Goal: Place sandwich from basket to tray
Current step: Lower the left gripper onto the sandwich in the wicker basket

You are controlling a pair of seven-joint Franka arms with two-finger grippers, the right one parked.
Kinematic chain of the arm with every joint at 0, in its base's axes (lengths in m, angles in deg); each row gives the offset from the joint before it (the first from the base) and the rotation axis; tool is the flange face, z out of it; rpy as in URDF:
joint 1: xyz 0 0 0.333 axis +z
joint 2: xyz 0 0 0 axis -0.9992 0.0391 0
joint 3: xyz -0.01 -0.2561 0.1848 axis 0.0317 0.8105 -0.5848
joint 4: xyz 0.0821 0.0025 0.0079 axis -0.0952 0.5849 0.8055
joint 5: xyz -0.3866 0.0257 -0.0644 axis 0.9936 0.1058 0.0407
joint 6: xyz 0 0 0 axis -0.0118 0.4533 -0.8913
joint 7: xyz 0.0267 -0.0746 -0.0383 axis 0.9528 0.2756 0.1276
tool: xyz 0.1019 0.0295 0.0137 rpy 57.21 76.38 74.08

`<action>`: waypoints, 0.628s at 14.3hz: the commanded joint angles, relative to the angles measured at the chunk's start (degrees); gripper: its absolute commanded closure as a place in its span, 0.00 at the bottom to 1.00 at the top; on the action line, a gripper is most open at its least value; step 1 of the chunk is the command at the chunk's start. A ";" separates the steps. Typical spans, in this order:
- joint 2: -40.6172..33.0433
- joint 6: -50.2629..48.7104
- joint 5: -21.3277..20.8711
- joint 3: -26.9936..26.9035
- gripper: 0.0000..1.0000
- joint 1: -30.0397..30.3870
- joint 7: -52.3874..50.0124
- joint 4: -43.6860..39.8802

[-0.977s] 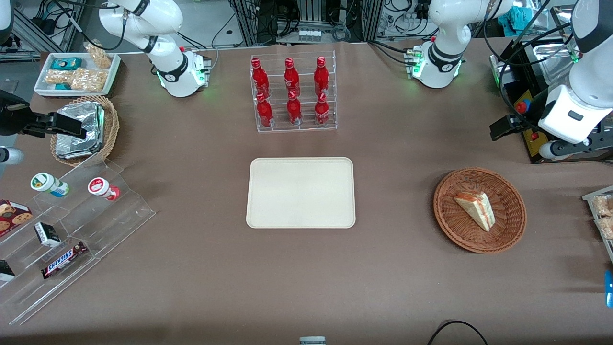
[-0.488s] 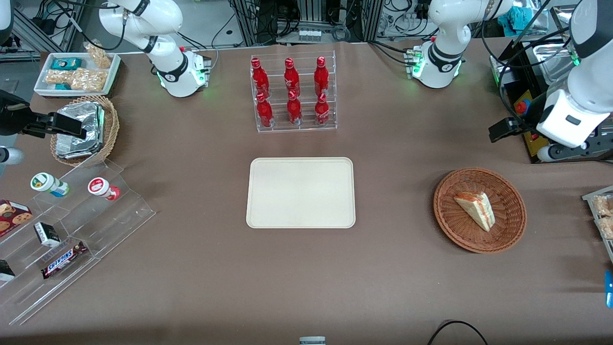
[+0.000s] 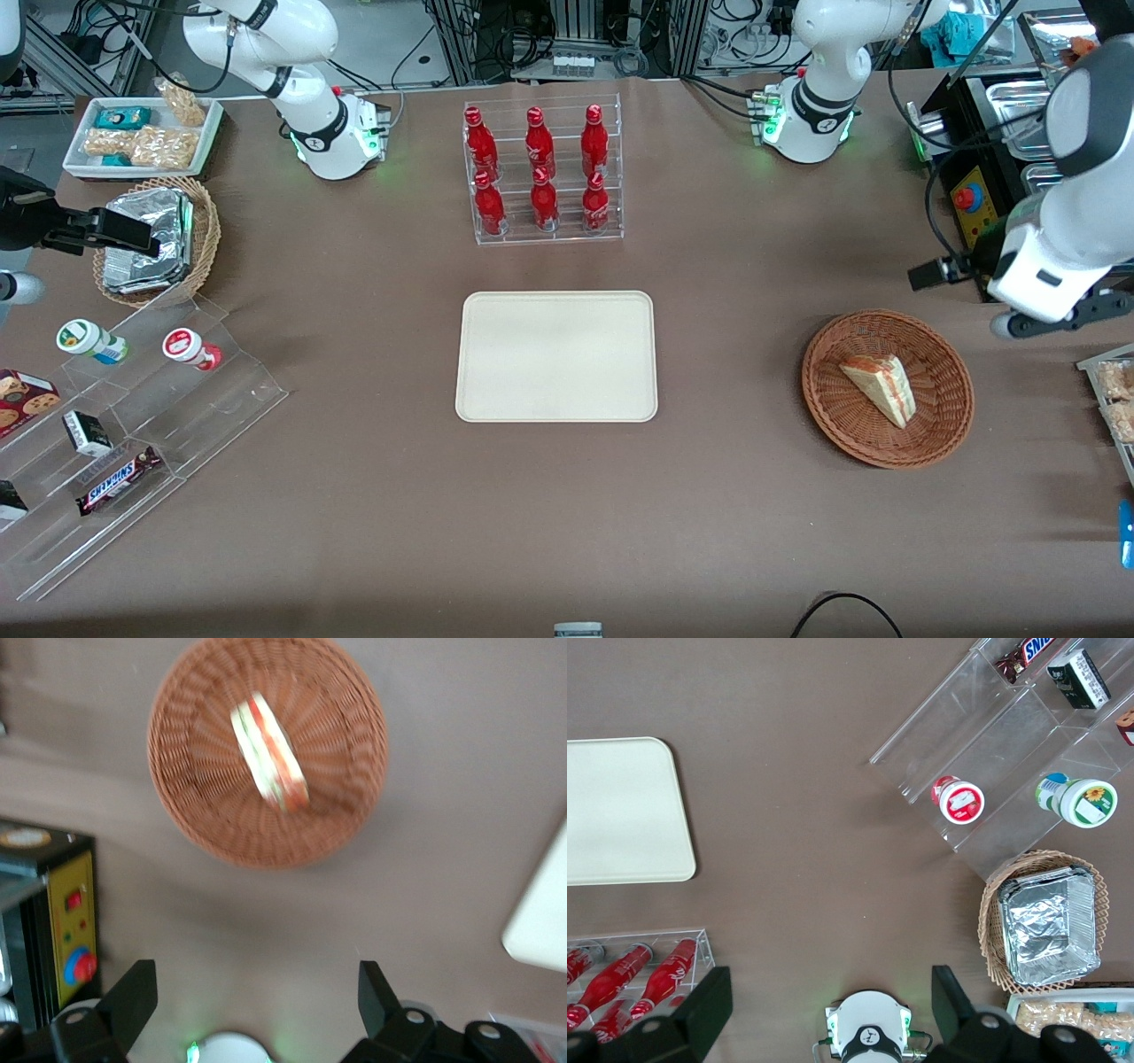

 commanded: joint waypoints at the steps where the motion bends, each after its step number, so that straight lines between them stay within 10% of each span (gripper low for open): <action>1: -0.76 11.72 -1.67 -1.03 0.00 0.41 -0.96 9.04; 9: 8.45 36.27 -1.32 -4.90 0.00 0.41 -7.26 19.35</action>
